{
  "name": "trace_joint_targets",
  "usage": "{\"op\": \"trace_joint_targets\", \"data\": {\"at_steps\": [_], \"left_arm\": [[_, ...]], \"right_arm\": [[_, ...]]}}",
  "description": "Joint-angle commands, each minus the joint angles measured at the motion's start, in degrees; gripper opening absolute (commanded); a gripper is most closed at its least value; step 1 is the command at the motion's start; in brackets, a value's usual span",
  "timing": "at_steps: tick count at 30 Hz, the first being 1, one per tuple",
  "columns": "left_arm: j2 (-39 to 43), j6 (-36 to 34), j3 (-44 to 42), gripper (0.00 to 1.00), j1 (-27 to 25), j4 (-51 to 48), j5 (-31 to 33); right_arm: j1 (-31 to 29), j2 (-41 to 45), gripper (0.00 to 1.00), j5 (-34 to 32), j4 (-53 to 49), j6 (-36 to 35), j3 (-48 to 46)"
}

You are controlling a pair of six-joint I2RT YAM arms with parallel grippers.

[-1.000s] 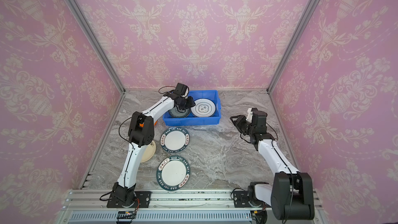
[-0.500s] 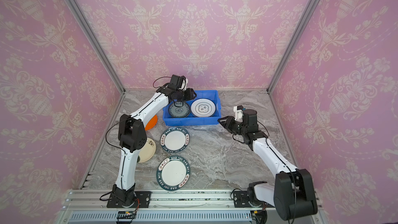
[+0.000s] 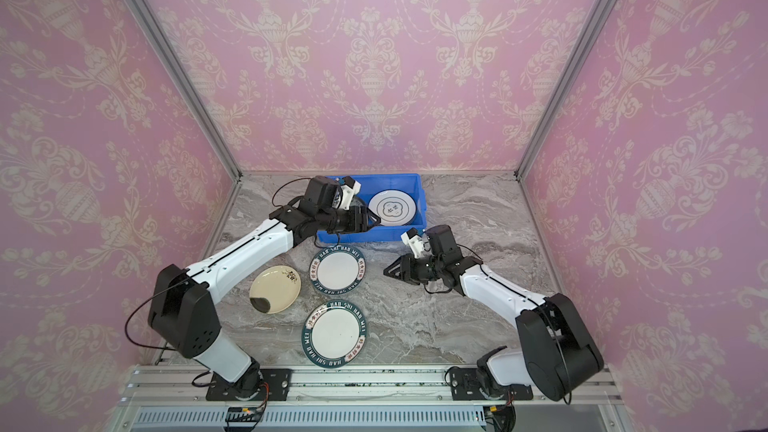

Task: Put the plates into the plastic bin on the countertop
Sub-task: 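Withdraw the left gripper from the bin while the right gripper reaches the green-rimmed plate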

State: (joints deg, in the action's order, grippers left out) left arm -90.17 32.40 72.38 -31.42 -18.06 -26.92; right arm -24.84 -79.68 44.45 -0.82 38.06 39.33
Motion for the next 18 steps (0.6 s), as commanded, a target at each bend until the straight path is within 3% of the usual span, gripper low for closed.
{"op": "trace_joint_targets", "data": {"at_steps": [1,9,18], "left_arm": [[7.59,2.10,-9.35,0.71,0.48,4.31,-4.09],[17.46,10.46,-25.53,0.74,0.31,16.61,-2.44],[19.95,13.87,-29.75,0.75,0.22,21.06,-2.09]], "right_arm": [[-2.08,-2.72,0.35,1.50,-0.05,-1.80,-1.65],[-9.23,-14.11,0.33,4.10,10.43,3.59,-2.29],[-16.62,-23.77,0.30,5.69,21.73,11.12,-1.24]]}}
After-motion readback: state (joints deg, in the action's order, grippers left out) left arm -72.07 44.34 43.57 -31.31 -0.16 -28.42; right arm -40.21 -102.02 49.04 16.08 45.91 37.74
